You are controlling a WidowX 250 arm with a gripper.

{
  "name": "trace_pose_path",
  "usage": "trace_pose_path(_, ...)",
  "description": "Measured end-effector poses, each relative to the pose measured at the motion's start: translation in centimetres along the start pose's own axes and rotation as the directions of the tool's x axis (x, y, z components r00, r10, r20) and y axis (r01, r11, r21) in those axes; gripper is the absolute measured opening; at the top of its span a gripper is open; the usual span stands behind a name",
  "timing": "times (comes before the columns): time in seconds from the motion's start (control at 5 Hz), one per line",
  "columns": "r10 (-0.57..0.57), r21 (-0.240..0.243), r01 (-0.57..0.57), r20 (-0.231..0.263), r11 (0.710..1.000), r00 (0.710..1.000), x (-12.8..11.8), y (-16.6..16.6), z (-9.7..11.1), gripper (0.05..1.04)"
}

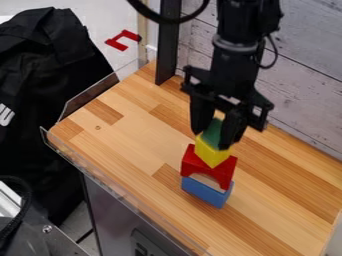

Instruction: Put the green stack to the right side of the table

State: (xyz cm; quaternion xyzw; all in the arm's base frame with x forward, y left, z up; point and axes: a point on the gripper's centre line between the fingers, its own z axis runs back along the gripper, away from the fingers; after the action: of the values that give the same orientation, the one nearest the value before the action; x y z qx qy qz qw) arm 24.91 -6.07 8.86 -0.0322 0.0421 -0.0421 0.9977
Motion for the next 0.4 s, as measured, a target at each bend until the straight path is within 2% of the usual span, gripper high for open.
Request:
trace_pose_path(0.2, 0.011, 0.057, -0.014, 0.041, 0.998, 0.999, 0.7, -1.9, 2.2, 0.521)
trace_pose_path(0.4, -0.042, 0.097, 0.037, 0.045, 0.995, 0.998, 1.7, -4.7, 3.3, 0.522)
